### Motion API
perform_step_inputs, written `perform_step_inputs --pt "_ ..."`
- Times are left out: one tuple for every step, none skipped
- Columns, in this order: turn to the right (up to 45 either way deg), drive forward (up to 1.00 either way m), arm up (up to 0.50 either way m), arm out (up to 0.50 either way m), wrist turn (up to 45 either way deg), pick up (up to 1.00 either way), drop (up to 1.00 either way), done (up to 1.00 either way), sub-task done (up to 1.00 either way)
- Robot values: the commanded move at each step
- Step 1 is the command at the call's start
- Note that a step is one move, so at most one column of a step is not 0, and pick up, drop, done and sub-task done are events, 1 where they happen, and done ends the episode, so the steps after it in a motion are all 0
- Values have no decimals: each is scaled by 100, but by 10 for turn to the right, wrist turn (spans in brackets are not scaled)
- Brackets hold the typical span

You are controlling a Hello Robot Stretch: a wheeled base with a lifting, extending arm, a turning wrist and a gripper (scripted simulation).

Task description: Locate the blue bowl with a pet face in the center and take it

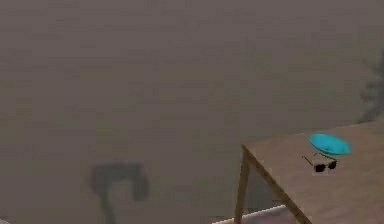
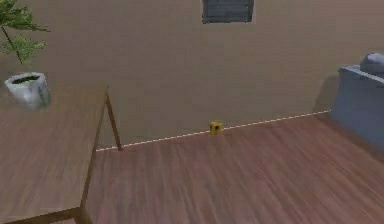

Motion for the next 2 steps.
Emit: perform_step_inputs --pt "-450 0 0 0 0 0 0 0 0" --pt "450 0 0 0 0 0 0 0 0"
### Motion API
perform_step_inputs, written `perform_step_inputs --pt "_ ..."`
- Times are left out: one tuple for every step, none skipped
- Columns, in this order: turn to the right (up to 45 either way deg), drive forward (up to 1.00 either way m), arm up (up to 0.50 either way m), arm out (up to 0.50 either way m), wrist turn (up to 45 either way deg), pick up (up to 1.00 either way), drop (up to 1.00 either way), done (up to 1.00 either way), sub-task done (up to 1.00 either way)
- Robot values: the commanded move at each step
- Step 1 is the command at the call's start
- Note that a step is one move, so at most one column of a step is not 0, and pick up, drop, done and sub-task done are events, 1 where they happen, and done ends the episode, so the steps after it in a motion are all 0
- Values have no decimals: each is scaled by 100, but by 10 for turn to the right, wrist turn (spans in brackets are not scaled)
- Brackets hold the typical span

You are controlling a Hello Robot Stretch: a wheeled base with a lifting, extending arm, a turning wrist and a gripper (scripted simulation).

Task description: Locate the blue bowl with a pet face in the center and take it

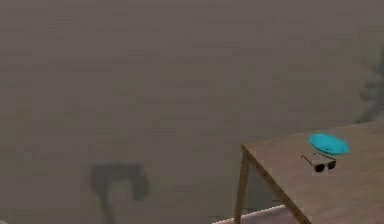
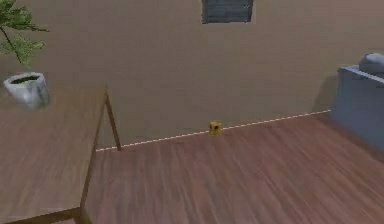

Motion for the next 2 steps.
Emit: perform_step_inputs --pt "450 0 0 0 0 0 0 0 0" --pt "270 0 0 0 0 0 0 0 0"
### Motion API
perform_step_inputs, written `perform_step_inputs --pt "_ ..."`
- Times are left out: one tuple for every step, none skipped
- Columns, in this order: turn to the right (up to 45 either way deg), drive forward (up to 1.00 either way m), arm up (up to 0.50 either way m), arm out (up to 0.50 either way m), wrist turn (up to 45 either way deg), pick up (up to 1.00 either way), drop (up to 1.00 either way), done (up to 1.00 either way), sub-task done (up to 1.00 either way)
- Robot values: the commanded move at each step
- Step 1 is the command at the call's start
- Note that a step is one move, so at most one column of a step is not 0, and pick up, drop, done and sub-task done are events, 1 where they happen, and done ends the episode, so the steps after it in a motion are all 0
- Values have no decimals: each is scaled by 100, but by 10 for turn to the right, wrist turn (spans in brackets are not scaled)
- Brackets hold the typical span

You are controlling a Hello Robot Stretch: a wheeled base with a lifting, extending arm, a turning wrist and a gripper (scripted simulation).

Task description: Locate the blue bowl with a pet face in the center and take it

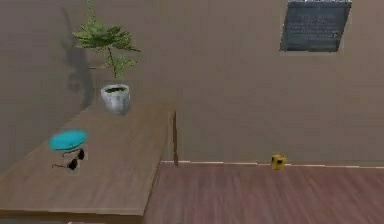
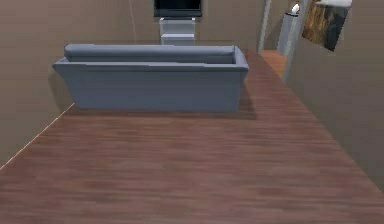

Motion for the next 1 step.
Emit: perform_step_inputs --pt "0 100 0 0 0 0 0 0 0"
